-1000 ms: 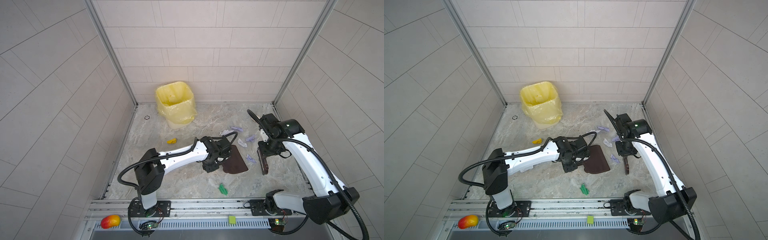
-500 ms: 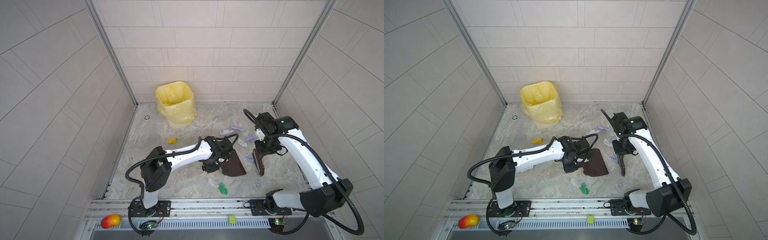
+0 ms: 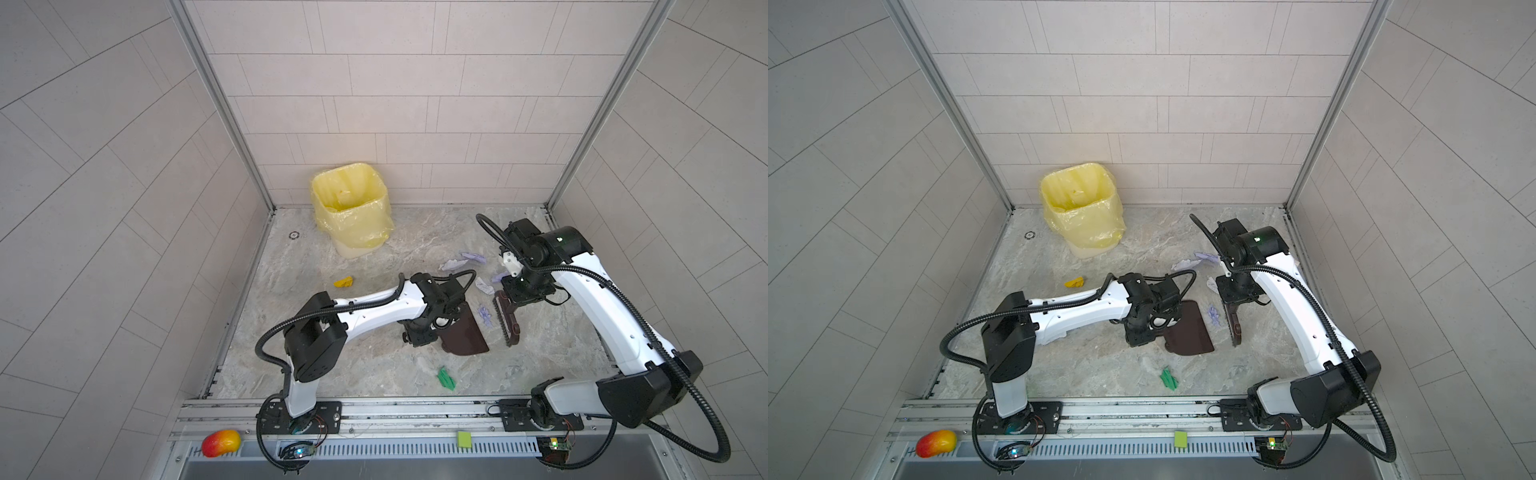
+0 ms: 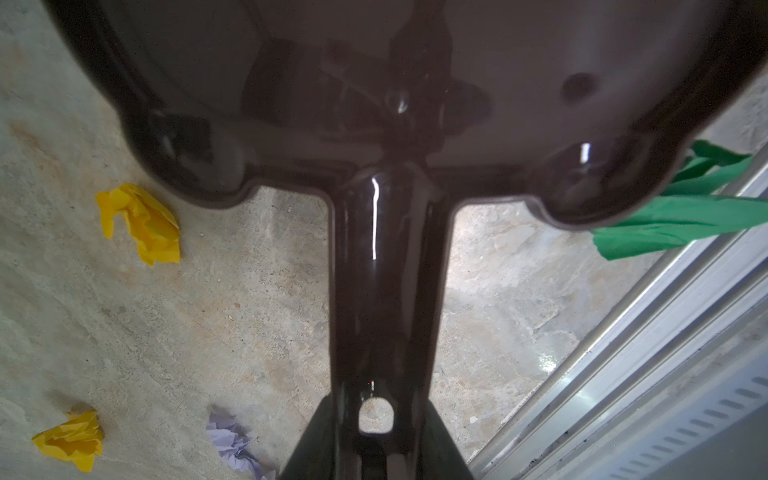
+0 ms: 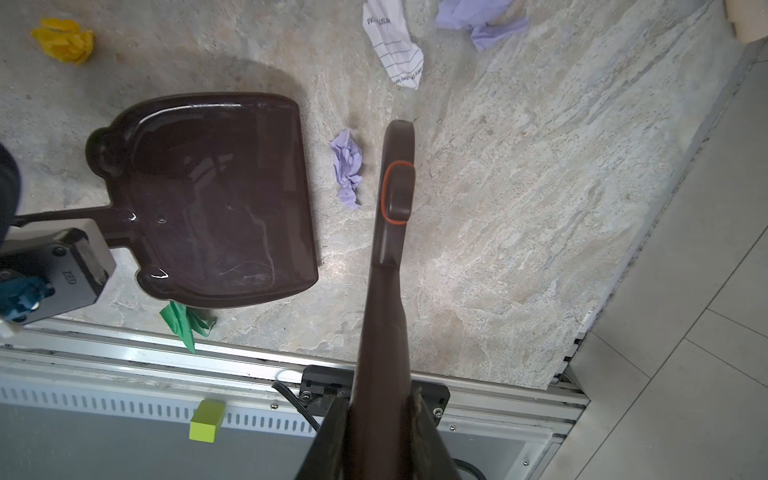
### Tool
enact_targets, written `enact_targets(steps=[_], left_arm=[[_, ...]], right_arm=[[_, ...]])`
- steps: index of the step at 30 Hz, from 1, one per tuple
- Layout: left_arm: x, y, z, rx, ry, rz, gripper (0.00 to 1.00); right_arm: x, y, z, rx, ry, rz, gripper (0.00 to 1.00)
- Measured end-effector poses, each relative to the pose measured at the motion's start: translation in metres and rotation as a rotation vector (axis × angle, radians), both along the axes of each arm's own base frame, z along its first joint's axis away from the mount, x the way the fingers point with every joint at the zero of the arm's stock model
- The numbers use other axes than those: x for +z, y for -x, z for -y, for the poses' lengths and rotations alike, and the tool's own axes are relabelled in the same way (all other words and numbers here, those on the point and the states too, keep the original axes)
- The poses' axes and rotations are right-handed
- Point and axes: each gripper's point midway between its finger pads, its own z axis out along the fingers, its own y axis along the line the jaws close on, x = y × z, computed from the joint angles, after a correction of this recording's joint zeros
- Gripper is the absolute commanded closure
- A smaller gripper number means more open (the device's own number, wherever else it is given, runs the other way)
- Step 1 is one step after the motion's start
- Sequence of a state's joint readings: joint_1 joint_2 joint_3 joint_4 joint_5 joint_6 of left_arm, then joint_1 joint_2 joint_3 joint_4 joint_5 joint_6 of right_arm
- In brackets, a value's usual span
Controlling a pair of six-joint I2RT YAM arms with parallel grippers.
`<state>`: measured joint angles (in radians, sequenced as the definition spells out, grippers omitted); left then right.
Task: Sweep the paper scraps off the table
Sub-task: 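Set the dustpan down with the left gripper while the right brings the brush beside it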
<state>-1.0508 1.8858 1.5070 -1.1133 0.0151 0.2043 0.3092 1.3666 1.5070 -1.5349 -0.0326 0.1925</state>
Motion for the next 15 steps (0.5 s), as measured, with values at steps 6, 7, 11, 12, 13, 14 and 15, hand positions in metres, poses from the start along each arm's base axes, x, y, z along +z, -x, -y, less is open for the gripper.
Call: enact_targets(steps=[6,7,11,12,13,14,15], left_arm=[[0.0,-0.006,-0.002,0.008,-0.002,0.014,1.0],[0.0,-0.008,-0.002,0.009,-0.001,0.017,1.0],[0.0,-0.014,-0.002,0.017,0.01,0.026,1.0],[0.0,-0.016,-0.003,0.02,0.013,0.026,1.0],[0.0,-0.018,-0.003,0.024,0.015,0.026,1.0],[0.0,-0.02,-0.004,0.029,0.017,0.027,1.0],[0.0,-0.022,-0.005,0.032,0.019,0.027,1.0]], right_arm=[[-0.005,-0.006,0.0,0.01,0.021,-0.025,1.0],[-0.006,-0.007,0.0,0.011,0.023,-0.031,1.0],[-0.01,-0.01,-0.001,0.013,0.027,-0.049,1.0],[-0.01,-0.011,-0.002,0.013,0.028,-0.052,1.0],[-0.01,-0.012,-0.002,0.013,0.028,-0.054,1.0],[-0.011,-0.013,-0.002,0.016,0.029,-0.056,1.0],[-0.01,-0.014,-0.003,0.017,0.028,-0.057,1.0]])
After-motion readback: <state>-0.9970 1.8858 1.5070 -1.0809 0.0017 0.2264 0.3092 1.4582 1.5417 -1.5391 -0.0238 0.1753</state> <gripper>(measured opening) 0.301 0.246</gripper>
